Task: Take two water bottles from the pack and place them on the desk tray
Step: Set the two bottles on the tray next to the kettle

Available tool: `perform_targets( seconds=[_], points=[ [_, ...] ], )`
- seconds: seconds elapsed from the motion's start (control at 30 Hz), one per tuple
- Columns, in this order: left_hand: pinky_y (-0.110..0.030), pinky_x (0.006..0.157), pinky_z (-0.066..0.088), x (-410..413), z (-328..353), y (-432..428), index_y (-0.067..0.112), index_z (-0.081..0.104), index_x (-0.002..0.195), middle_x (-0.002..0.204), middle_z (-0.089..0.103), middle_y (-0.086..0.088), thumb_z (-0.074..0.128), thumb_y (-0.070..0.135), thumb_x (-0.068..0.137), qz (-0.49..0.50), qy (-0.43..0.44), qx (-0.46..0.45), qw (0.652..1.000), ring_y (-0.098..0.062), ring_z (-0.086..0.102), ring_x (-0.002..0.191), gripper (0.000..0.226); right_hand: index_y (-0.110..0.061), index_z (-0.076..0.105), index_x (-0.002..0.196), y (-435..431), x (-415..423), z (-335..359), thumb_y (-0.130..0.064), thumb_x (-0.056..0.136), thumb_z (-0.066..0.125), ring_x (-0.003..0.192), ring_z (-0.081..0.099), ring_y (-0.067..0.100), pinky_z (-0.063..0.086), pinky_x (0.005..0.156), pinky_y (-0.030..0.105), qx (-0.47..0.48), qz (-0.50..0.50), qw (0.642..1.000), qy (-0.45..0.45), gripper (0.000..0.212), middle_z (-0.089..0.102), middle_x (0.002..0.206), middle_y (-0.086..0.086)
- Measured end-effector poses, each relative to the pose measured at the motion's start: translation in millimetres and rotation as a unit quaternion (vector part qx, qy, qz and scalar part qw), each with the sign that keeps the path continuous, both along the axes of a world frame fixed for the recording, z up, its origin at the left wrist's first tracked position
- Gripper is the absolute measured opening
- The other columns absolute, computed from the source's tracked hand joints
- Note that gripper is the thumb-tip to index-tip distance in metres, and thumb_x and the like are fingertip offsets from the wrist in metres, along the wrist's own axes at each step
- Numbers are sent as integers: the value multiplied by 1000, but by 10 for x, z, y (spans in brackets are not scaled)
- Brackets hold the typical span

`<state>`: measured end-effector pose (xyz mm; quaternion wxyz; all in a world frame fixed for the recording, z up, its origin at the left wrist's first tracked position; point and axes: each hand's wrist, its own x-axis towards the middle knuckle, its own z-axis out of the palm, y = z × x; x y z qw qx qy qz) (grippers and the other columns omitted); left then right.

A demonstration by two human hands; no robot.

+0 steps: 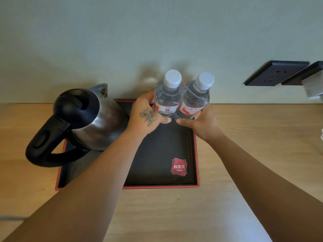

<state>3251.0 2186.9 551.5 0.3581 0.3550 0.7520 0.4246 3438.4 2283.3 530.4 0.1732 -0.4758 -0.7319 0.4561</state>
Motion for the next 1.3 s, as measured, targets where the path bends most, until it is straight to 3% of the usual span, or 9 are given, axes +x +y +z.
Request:
perform_targets(
  seconds=[0.07,0.13,0.23,0.3,0.4,0.53,0.73,0.93,1.3],
  points=[
    [1,70,50,16,15,-28,27,74,105,101,78,12,104,-3,55,-1,4,0,1000,13,70,85,65,-22,56,136,-28,-15,34,-13,72,99,109,64,-5,49,84,3,-6,-13,1000,-20,78,67,129,-3],
    [-6,80,55,25,56,-65,20,76,117,100,77,14,103,-4,57,-12,-4,-1,1000,17,70,84,70,-18,54,143,-50,-17,109,-14,71,99,122,63,13,54,100,23,-8,-4,999,-32,85,63,136,6],
    [-39,103,62,7,304,-127,32,73,119,110,82,8,103,8,64,-41,-1,-1,999,-5,77,102,68,-20,49,147,-98,8,354,-17,70,98,132,58,21,52,112,44,12,37,997,-60,92,60,139,4],
    [-41,102,60,-64,585,-146,51,64,116,115,80,11,101,35,65,-80,36,-15,996,-13,75,110,65,-22,44,150,-133,72,603,-24,73,95,134,55,22,50,112,45,32,51,995,-77,92,57,143,1],
    [-40,98,58,-215,1074,-175,34,57,130,129,72,13,96,56,71,-154,128,-56,978,-12,71,112,73,-19,40,152,-179,201,1055,-31,81,90,133,54,22,51,109,48,83,90,984,-129,88,54,146,2],
    [-45,102,57,-258,1672,-150,31,57,147,135,71,5,90,30,87,-229,239,-9,944,-15,68,116,68,-22,31,159,-214,232,1680,-35,89,82,122,66,26,59,95,51,151,129,966,-166,87,43,155,4],
    [-48,94,56,-137,1932,25,23,74,136,123,72,-9,79,12,96,-324,390,-45,860,-35,67,116,42,-12,39,156,-191,87,2013,-26,97,72,96,71,46,57,83,48,225,173,935,-212,69,50,143,21],
    [-49,94,55,-83,1847,-1,18,76,132,119,72,-15,81,20,94,-288,407,-48,866,-41,67,113,38,-16,55,142,-168,91,1924,-30,101,65,104,69,45,56,88,50,245,178,927,-221,44,69,120,18],
    [-41,86,49,-24,1745,25,13,76,122,117,76,-17,82,49,91,-208,435,-56,874,-40,67,112,48,-26,62,130,-71,70,1943,-47,101,63,104,72,32,54,83,41,289,161,908,-258,37,74,119,-1]
  ],
)
